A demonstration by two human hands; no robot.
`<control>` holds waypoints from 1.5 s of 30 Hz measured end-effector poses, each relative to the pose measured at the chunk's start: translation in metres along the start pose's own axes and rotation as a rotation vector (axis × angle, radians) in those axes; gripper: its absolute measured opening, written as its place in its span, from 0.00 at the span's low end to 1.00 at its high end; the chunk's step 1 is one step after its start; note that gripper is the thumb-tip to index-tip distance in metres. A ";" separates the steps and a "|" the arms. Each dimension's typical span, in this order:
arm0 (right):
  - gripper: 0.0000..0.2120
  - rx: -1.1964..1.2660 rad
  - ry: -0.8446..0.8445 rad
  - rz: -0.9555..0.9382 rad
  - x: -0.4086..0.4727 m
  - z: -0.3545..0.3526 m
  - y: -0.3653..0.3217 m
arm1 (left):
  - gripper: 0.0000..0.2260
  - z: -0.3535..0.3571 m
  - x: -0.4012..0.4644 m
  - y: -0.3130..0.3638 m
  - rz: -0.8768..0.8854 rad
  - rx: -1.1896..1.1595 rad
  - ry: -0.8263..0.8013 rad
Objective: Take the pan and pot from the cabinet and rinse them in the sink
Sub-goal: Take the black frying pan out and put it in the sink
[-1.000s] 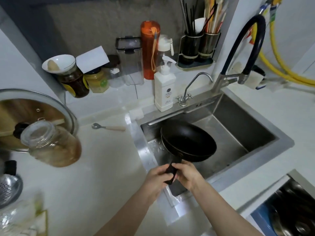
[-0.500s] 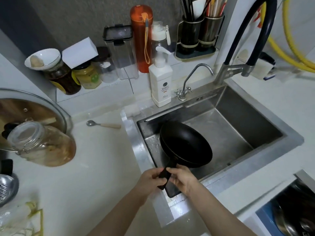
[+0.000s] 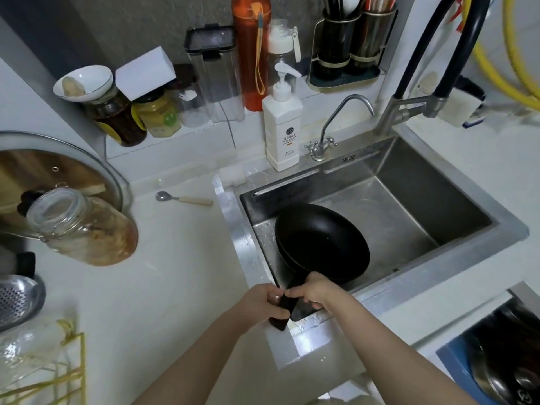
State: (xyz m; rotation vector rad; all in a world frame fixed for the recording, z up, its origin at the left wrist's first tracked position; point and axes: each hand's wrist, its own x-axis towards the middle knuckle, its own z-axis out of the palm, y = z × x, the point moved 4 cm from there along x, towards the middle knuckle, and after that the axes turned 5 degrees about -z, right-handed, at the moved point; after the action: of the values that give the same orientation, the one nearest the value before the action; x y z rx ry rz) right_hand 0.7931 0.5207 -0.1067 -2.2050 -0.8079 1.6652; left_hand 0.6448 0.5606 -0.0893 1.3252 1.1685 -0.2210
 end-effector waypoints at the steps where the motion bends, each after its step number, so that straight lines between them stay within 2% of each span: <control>1: 0.20 -0.036 -0.009 0.008 -0.002 -0.002 0.000 | 0.13 0.001 0.000 -0.001 0.000 0.009 -0.009; 6: 0.15 -0.149 -0.001 -0.011 -0.007 -0.001 0.003 | 0.15 0.008 -0.003 -0.003 -0.035 0.046 -0.069; 12: 0.16 0.035 0.073 0.024 -0.003 0.008 0.021 | 0.15 0.013 0.000 -0.006 -0.029 0.128 -0.047; 18: 0.19 -0.005 0.196 -0.083 -0.009 0.012 0.022 | 0.16 0.013 0.002 -0.003 0.064 0.309 0.081; 22: 0.19 -0.040 0.249 -0.135 -0.017 0.015 0.024 | 0.17 0.017 0.002 0.000 0.095 0.362 0.077; 26: 0.15 -0.010 0.342 -0.174 -0.032 0.018 0.031 | 0.20 0.021 0.003 -0.001 0.121 0.445 0.085; 30: 0.03 0.084 0.411 -0.223 -0.053 0.019 0.041 | 0.20 0.024 0.001 0.000 0.157 0.507 0.118; 33: 0.02 0.139 0.472 -0.233 -0.073 0.017 0.052 | 0.20 0.028 -0.004 0.003 0.192 0.597 0.152; 38: 0.13 0.241 0.582 -0.201 -0.109 0.016 0.078 | 0.21 0.044 -0.018 0.025 0.293 0.727 0.183; 45: 0.19 0.325 0.730 -0.116 -0.169 0.013 0.131 | 0.19 0.126 -0.055 0.049 0.430 0.680 -0.047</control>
State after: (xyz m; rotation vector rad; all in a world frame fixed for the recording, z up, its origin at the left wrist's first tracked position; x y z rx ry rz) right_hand 0.7849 0.3163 -0.0441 -2.2184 -0.4140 0.7549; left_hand 0.7218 0.4460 -0.0411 2.1182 0.7576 -0.3487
